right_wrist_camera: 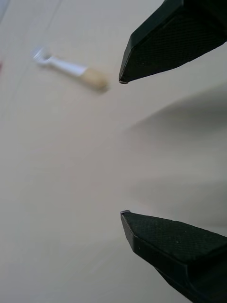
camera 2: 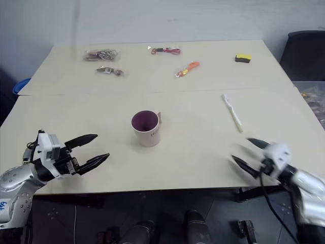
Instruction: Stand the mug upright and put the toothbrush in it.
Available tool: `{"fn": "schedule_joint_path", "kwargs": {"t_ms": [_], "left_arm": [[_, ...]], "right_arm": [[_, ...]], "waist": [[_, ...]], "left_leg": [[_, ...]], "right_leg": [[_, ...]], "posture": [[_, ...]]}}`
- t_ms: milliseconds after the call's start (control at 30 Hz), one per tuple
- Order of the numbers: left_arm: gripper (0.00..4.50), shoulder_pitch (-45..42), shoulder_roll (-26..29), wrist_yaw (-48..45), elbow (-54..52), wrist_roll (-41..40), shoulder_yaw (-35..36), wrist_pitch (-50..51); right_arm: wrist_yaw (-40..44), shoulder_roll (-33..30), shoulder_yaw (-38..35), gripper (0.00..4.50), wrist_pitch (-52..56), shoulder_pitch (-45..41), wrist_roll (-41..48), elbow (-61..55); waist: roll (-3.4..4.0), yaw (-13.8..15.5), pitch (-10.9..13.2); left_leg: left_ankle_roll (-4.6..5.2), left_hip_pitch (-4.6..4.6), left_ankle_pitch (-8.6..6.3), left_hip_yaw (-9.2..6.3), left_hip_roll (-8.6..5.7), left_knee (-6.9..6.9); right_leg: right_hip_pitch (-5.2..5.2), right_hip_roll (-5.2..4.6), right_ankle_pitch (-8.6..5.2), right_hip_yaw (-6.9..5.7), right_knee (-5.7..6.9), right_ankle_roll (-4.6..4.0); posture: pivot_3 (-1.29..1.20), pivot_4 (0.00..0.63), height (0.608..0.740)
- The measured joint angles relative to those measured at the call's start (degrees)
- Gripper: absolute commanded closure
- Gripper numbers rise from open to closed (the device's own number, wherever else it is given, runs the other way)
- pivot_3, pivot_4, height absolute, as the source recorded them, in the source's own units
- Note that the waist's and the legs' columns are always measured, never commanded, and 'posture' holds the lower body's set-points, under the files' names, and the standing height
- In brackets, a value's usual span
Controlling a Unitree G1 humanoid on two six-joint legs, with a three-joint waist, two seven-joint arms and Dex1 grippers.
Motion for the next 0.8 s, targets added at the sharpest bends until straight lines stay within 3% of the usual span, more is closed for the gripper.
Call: {"fn": "schedule_joint_path", "kwargs": {"t_ms": [100,200,333,433,533,633,800], "left_arm": [[0.00,-1.0,-0.5,0.6,-0.7,-0.3,-0.6,0.8],[0.00,-2.4,-0.7,1.1,-1.5,0.1,-2.5,1.0],[0.00,-5.8,-0.8,1.3,-2.2,0.1,-4.7,1.9],[0.00,-6.3,-0.8,1.2,-2.6,-0.3,-5.8,3.1],[0.00,-6.2,-0.8,1.2,-2.5,-0.1,-6.2,3.6],[0.00,-7.1,-0.8,1.1,-2.0,1.0,-6.5,3.0],[0.00,-9.0,-0.2,0.6,-1.2,1.4,-6.5,3.0]], "right_arm": [[-3.1,-0.2,-1.6,0.02,4.1,0.1,1.3,-2.1],[-5.8,-4.1,1.7,0.02,13.9,-5.9,0.5,-2.5],[-11.7,-9.6,10.9,0.02,34.8,-24.9,-4.0,0.2],[-12.1,-9.1,19.5,0.02,46.4,-42.5,-7.5,10.1],[-10.4,-7.4,25.1,0.02,52.3,-54.7,-10.5,22.2],[-8.9,-4.9,29.1,0.65,51.7,-61.8,-13.8,34.1],[-8.7,-3.4,31.1,2.31,47.4,-68.0,-18.1,46.9]], "waist": [[0.00,-0.4,0.0],[0.03,-0.6,0.0],[0.04,-0.6,0.0],[0.05,-0.6,0.0],[0.04,-0.2,0.0],[0.04,0.2,0.0],[0.01,0.2,0.0]], "left_leg": [[-0.01,0.05,-0.01,0.09,0.07,-0.02],[-0.01,0.05,0.00,0.19,0.06,-0.02],[-0.04,-0.03,0.00,0.21,0.17,0.01],[-0.05,-0.13,-0.01,0.24,0.20,-0.04],[-0.05,-0.22,-0.01,0.14,0.20,-0.04],[-0.04,-0.23,-0.02,0.16,0.15,-0.02],[-0.03,-0.22,-0.02,0.18,0.11,0.06]], "right_leg": [[-0.01,0.05,0.00,0.03,0.02,0.01],[-0.06,0.04,0.00,0.09,0.05,0.01],[-0.16,0.07,0.00,-0.01,0.04,0.00],[-0.22,0.08,0.00,-0.04,-0.06,-0.01],[-0.21,0.06,0.00,-0.16,-0.17,-0.03],[-0.19,0.02,0.00,-0.17,-0.20,-0.03],[-0.19,0.00,0.01,-0.16,-0.08,-0.02]], "posture": [[0.00,0.150,0.740],[0.00,0.150,0.740],[0.00,0.150,0.740],[0.00,0.150,0.740],[0.00,0.150,0.740],[0.00,0.150,0.740],[0.00,0.150,0.740]]}}
